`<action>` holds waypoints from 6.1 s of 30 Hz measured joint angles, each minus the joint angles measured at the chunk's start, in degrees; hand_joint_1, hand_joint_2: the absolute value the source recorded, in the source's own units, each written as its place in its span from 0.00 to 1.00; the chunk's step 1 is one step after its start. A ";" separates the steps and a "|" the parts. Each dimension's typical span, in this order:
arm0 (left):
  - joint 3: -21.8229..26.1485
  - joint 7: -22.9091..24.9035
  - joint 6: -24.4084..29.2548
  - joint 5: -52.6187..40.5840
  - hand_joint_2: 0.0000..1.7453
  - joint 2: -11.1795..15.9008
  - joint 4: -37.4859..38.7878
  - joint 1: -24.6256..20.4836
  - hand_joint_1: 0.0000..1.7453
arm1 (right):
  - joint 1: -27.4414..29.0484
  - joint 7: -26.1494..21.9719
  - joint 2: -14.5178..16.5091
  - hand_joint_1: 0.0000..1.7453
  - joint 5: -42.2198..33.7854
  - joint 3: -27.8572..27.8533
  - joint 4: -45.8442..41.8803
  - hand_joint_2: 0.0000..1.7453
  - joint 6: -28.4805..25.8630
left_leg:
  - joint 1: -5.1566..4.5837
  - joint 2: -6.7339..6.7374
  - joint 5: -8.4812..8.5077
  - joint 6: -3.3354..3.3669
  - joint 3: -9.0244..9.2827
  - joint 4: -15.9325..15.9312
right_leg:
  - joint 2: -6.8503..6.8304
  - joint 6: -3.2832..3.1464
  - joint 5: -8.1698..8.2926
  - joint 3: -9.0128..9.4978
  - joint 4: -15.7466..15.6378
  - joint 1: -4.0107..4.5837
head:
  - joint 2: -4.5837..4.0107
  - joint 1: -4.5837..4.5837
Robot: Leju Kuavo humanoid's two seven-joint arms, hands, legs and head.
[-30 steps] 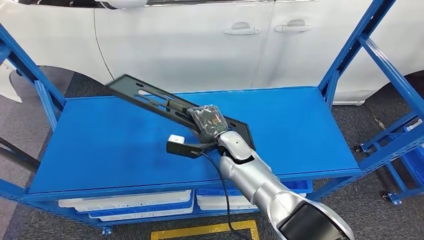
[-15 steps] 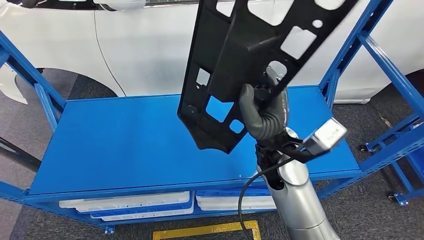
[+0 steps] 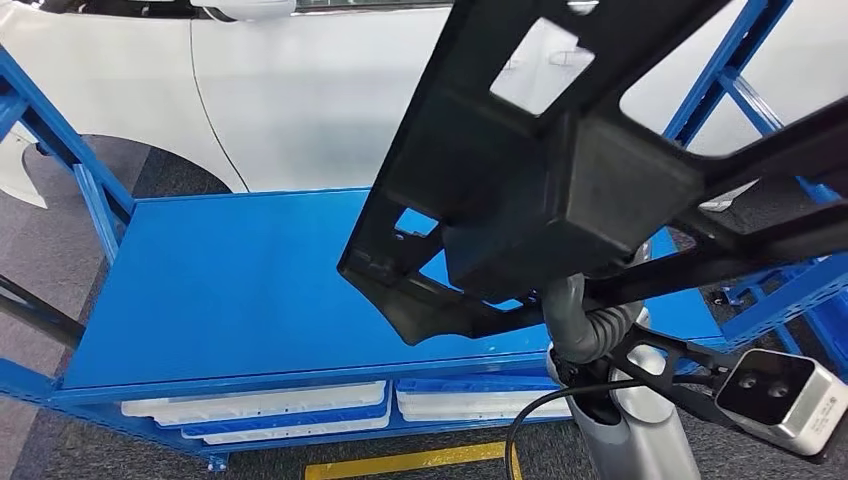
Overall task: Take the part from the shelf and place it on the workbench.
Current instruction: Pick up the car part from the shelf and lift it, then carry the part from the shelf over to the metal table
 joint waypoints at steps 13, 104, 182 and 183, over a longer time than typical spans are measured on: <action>0.03 0.47 0.62 -1.29 1.00 0.05 0.00 -0.23 0.00 | 0.53 2.13 -4.15 1.00 -2.15 6.55 4.11 1.00 5.44 | -0.04 -0.11 4.23 -1.74 -3.72 -0.20 | 0.00 -1.18 -0.92 5.64 -3.49 0.20 | 0.00 0.20; 2.68 7.01 1.91 -9.30 1.00 0.66 0.00 -0.32 0.00 | 11.76 -4.15 -6.87 1.00 6.92 5.17 -0.52 1.00 10.10 | -0.15 6.25 -2.21 -2.43 2.93 -0.73 | -3.57 -1.12 1.83 1.34 -2.34 -0.13 | -0.01 0.42; 4.66 5.27 -0.07 -11.90 1.00 0.87 -0.04 -0.75 0.00 | 4.94 -4.36 -5.71 1.00 2.38 3.38 15.42 1.00 10.12 | 0.50 -1.75 -1.89 -1.27 2.10 -0.12 | 6.30 -0.41 3.48 -1.20 -1.62 -0.36 | -0.01 -4.21; 4.66 5.32 -0.15 -12.04 1.00 0.85 -0.04 -0.77 0.00 | 5.08 -4.36 -5.83 1.00 2.34 3.17 15.16 1.00 10.12 | 0.53 -1.07 -1.71 -0.85 2.14 -0.35 | 4.82 -0.19 2.34 -2.08 0.20 -0.32 | -0.02 -3.92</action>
